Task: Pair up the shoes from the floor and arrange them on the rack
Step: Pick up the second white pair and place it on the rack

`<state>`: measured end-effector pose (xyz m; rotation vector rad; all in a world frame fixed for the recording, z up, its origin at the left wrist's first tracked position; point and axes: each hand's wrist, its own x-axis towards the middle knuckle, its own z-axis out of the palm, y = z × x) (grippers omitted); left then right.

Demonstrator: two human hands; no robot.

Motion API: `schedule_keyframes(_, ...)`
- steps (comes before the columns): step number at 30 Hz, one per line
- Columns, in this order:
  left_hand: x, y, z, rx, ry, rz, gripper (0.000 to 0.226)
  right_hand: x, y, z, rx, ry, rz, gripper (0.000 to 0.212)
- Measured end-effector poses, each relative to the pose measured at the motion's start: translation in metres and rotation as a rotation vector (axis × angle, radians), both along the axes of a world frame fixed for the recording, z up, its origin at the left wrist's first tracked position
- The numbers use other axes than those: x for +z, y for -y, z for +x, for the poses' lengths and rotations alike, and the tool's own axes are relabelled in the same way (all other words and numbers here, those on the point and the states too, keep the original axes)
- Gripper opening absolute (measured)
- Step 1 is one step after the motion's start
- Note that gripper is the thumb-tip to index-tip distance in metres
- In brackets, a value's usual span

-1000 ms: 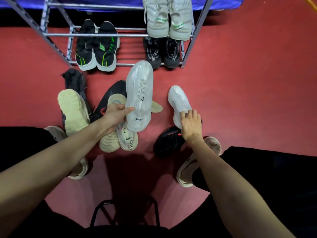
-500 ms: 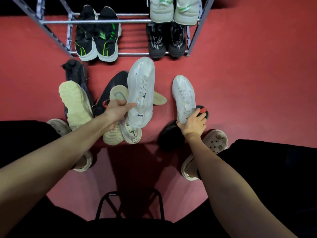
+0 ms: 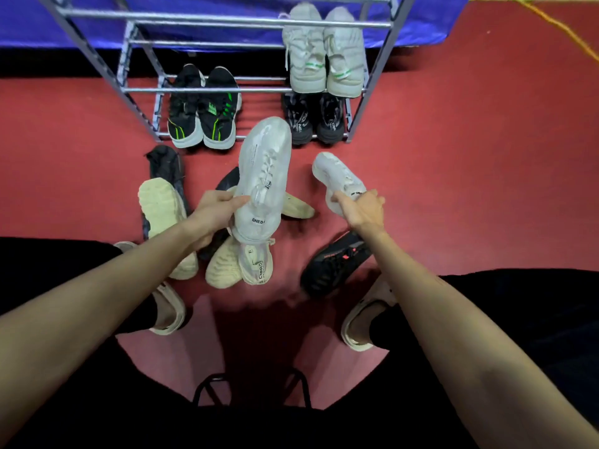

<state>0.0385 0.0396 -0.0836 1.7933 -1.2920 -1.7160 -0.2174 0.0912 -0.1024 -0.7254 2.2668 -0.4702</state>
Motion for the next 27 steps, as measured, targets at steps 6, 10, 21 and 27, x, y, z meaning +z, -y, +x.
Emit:
schedule_keyframes(6,0.039,0.002,0.020,0.063,0.000,-0.169,0.034,0.065,-0.006,0.014,0.101,-0.115,-0.141,0.074)
schedule_keyframes(10,0.060,0.006,0.035,0.099,-0.095,-0.167,0.027,0.085,0.000,0.037,0.097,-0.146,-0.240,0.069)
schedule_keyframes(21,0.072,0.088,0.066,0.232,-0.254,-0.059,0.020,0.083,0.080,0.102,0.239,-0.138,-0.367,0.071)
schedule_keyframes(27,0.054,0.166,0.092,0.353,-0.218,-0.135,0.022,0.068,0.151,0.139,0.275,-0.105,-0.388,0.075)
